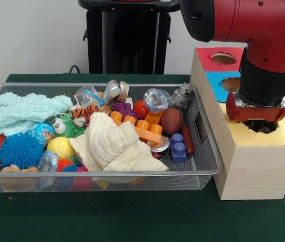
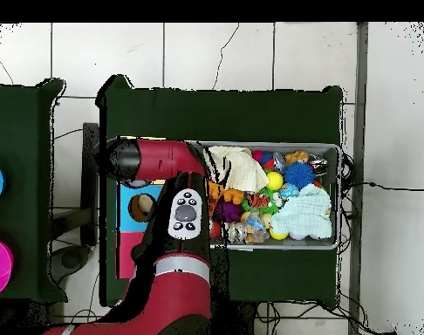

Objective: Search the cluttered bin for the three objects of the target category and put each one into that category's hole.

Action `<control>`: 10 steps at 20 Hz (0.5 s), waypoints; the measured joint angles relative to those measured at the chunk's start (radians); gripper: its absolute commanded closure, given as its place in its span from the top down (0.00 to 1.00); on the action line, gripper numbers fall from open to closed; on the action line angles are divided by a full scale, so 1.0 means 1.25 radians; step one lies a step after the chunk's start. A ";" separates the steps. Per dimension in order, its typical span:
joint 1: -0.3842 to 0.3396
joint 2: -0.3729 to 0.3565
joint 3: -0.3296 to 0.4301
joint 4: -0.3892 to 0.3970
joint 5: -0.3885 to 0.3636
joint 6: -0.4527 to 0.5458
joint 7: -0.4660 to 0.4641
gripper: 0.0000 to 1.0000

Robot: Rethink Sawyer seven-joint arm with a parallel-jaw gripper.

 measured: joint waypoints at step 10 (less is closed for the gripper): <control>0.012 0.006 -0.012 -0.010 0.000 0.000 0.000 0.00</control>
